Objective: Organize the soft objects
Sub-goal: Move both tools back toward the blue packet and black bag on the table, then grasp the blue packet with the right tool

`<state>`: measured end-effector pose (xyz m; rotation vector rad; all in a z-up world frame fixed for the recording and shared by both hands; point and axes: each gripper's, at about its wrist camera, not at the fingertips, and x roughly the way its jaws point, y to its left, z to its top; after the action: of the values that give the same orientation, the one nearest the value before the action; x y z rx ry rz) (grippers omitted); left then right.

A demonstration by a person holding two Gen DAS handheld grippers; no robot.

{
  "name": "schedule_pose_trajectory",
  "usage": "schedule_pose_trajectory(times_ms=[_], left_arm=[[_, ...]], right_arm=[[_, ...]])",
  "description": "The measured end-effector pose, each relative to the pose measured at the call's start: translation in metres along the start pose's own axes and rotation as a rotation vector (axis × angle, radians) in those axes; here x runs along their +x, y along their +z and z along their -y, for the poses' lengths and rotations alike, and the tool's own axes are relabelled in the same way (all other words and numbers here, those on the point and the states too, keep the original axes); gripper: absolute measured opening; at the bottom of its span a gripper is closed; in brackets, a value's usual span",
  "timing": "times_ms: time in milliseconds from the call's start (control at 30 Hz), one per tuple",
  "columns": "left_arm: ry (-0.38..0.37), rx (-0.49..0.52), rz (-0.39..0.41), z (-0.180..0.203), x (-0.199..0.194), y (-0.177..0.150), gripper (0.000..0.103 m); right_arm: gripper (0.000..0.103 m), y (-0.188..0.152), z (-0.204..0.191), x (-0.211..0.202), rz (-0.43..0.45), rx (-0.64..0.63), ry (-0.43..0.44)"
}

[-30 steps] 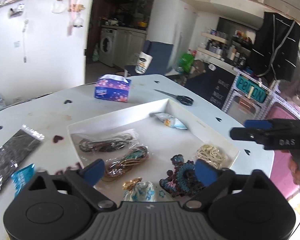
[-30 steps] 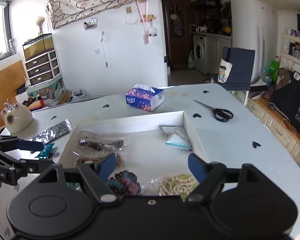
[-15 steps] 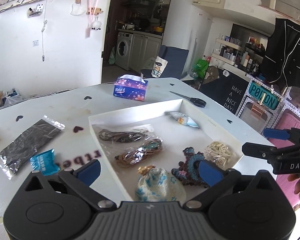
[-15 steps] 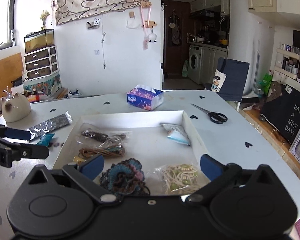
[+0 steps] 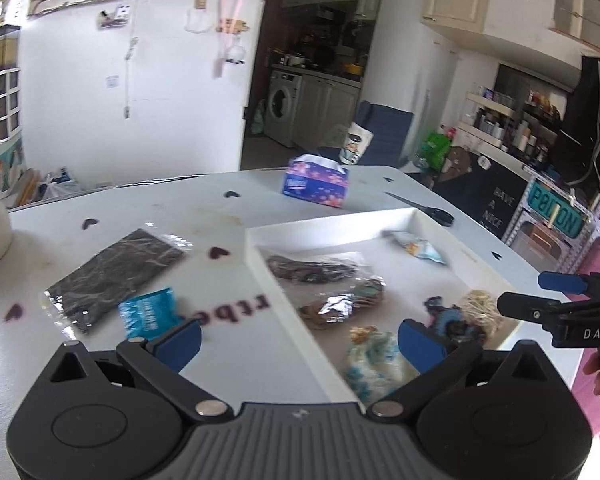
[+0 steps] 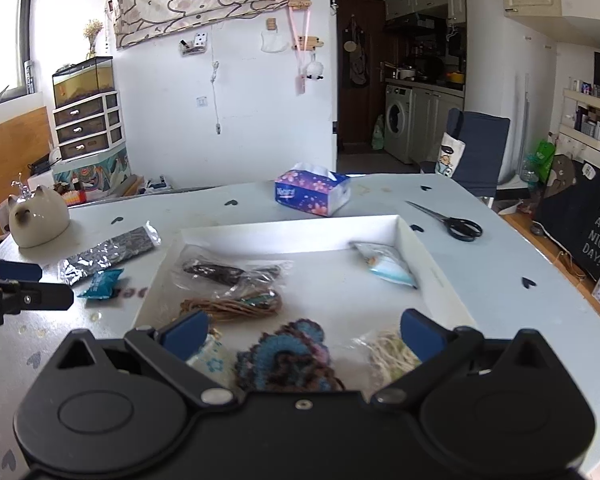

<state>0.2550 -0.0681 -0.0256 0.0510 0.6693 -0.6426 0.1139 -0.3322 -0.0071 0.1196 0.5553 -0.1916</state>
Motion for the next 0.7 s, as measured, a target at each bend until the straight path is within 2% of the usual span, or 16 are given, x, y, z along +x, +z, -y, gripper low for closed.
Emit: schedule_pose_trajectory(times_ms=[400,700], left_arm=[[0.104,-0.075,0.004,-0.055,-0.020,-0.006,0.103],[0.215,-0.139,0.021,-0.104,-0.042,-0.017,0.103]], right_arm=[[0.103,0.013,-0.053,0.031,0.006,-0.030,0.102],[0.103,0.025,-0.106,0.057,0.011,-0.064,0.194]])
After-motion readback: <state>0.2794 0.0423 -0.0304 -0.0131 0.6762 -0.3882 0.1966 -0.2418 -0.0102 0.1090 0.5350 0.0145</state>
